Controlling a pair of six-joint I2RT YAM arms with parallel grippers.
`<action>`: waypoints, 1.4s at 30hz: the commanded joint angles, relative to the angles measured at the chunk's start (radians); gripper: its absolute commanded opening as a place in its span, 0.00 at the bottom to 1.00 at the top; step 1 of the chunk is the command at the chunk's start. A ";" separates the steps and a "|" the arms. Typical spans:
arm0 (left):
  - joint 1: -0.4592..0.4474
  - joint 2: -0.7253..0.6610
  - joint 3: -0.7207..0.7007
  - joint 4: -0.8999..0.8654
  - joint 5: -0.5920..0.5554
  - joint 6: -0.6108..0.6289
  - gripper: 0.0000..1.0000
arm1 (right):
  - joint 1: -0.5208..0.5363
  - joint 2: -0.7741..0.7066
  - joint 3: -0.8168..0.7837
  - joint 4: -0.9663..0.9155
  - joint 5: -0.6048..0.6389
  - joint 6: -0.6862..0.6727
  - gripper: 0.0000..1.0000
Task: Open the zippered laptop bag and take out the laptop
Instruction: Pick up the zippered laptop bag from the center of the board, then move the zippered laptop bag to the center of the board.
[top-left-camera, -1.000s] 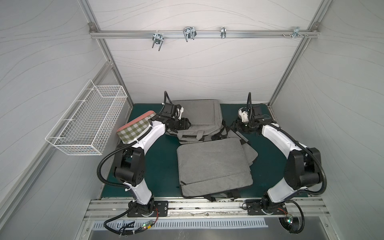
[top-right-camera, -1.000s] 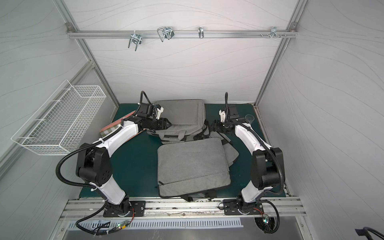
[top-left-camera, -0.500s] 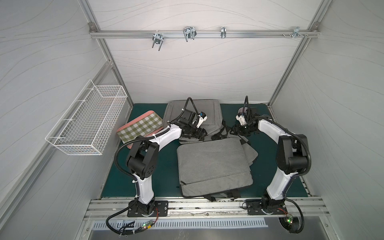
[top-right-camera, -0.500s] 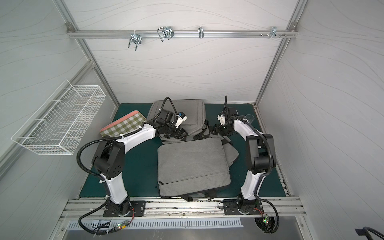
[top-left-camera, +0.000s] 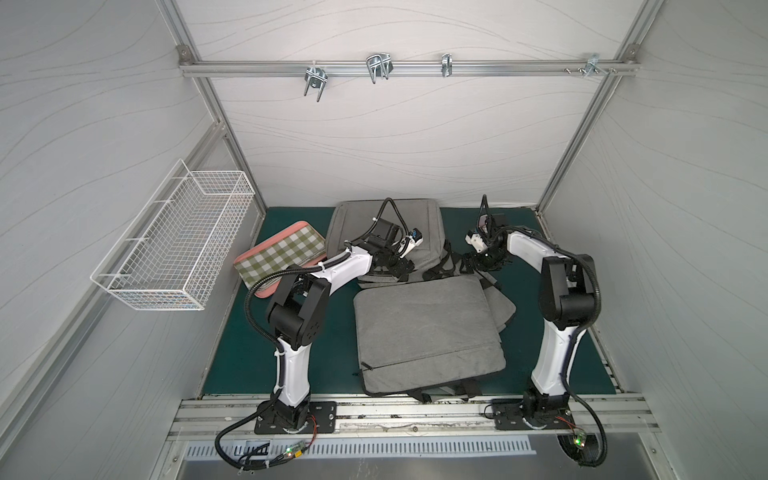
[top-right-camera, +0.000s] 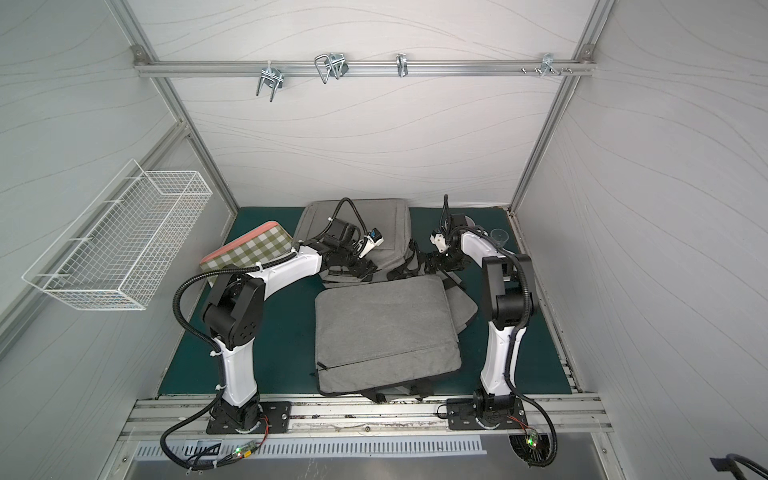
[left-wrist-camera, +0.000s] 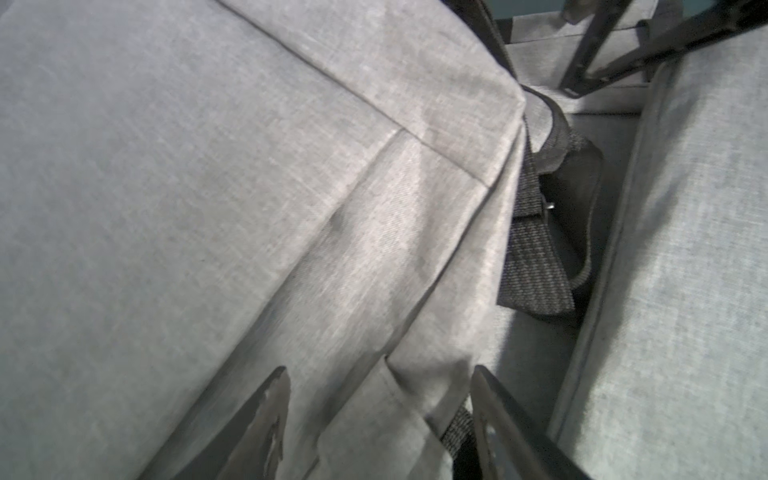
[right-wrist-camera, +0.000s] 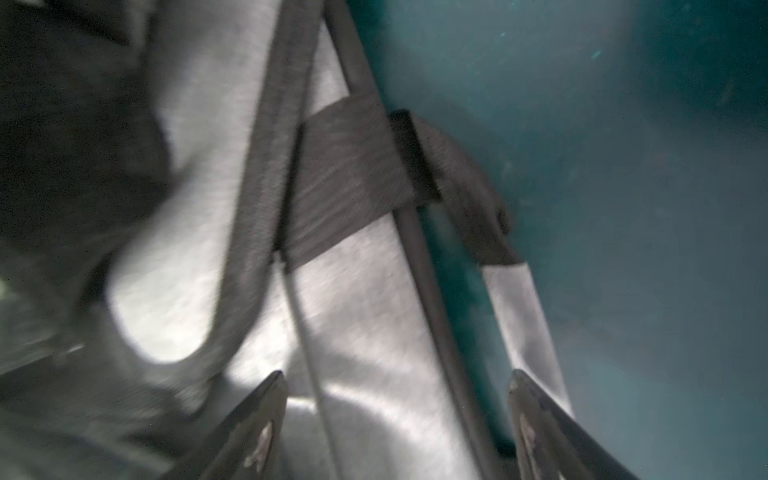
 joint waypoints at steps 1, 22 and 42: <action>-0.020 0.020 0.023 0.036 0.021 0.050 0.70 | -0.025 0.043 0.036 -0.077 -0.020 -0.093 0.84; -0.044 0.131 0.072 0.053 -0.193 0.141 0.59 | -0.010 0.152 0.028 -0.228 -0.205 -0.282 0.63; -0.044 0.090 0.070 0.078 -0.277 0.074 0.02 | -0.119 -0.051 -0.080 -0.171 -0.138 -0.199 0.00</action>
